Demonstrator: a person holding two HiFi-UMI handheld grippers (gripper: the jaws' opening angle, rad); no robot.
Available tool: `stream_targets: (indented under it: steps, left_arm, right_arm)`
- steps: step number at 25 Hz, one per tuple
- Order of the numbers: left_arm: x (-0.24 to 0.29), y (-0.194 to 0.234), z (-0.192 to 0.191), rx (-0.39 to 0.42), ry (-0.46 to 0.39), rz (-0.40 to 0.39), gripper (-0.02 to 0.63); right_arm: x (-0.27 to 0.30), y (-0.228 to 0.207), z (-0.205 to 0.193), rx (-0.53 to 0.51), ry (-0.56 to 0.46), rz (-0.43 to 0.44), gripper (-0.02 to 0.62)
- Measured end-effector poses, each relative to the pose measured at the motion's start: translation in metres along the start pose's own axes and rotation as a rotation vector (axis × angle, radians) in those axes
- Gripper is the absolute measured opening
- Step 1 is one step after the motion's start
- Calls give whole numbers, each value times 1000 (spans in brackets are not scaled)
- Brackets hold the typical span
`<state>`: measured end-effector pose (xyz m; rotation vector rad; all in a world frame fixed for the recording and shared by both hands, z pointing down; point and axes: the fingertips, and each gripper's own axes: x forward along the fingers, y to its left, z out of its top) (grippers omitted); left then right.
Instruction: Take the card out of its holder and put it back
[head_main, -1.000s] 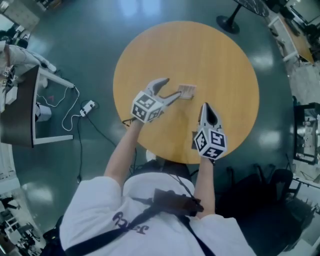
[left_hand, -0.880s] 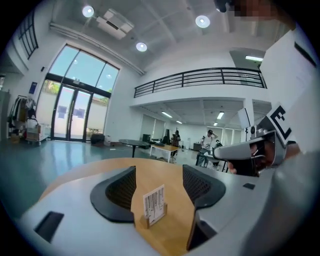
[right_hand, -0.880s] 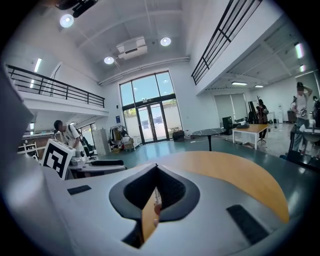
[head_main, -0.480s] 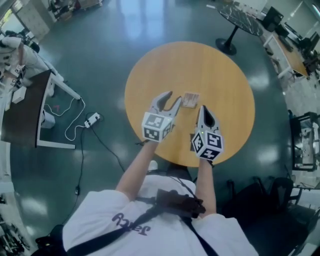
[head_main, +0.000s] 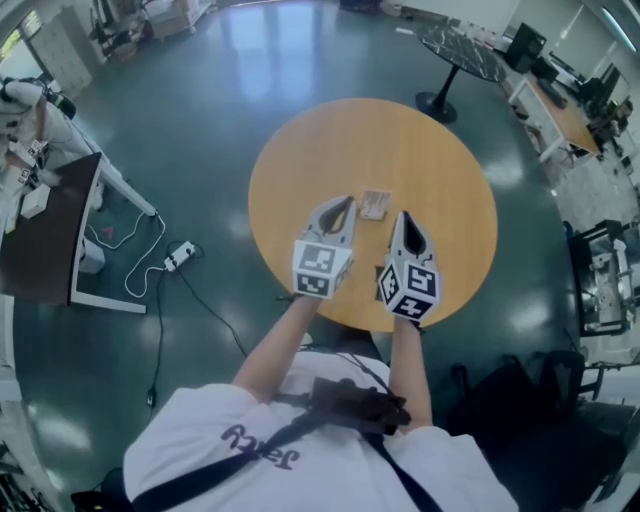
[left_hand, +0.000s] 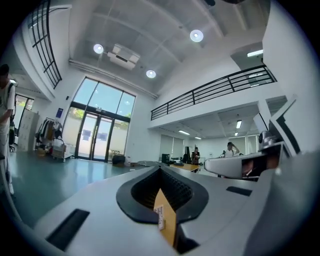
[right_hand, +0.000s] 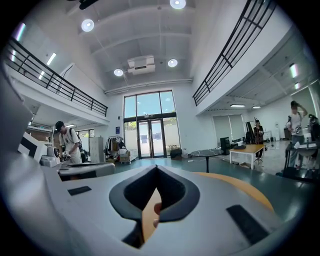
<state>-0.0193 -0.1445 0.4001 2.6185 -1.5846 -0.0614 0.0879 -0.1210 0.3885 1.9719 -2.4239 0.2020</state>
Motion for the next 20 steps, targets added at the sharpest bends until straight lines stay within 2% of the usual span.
stream_targets:
  steps: [7,20]
  left_arm:
    - [-1,-14,7,6,-22,-48,12]
    - [-1,-20,10,19,-27,-71,12]
  right_arm:
    - [-2,8,2,-17,5,11,18]
    - [-5,11,6,-27,8,17,18]
